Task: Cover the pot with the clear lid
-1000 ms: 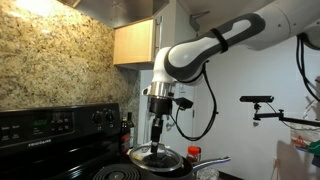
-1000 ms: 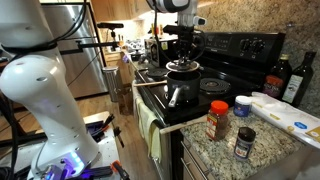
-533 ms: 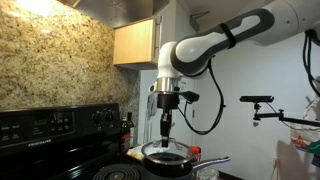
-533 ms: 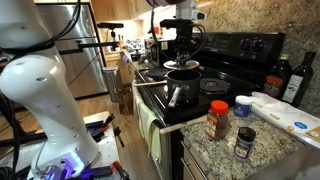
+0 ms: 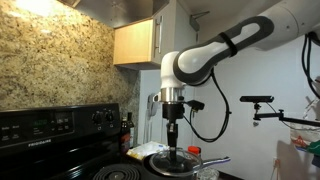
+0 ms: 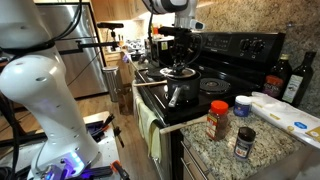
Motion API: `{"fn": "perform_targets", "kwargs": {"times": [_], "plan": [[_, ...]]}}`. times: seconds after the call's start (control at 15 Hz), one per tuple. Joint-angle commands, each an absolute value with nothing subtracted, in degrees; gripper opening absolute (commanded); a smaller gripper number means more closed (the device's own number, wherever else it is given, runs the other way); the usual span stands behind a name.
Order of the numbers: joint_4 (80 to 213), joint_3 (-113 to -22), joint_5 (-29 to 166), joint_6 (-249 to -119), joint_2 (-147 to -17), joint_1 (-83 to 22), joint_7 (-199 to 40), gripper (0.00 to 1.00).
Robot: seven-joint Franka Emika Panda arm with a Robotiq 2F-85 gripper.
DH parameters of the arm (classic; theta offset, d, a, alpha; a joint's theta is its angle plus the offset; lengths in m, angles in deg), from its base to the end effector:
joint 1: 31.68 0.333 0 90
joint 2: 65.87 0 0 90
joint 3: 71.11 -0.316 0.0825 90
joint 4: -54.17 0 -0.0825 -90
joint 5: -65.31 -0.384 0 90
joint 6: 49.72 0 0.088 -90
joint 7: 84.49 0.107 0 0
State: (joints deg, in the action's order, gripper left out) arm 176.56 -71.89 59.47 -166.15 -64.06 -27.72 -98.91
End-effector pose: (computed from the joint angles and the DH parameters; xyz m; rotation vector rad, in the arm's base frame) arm 0.5229 0.0492 0.4143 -3.0141 -0.4335 0.0984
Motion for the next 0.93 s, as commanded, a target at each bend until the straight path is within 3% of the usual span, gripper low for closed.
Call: {"fn": "perform_targets", "kwargs": {"times": [0.0,0.87], "plan": [[179.39,-72.12,57.98,-169.76,-61.57,-28.38,-101.19,0.12],[181.86,-72.08,57.70,-179.94,-61.83,-28.28,-104.59,0.12]]}}
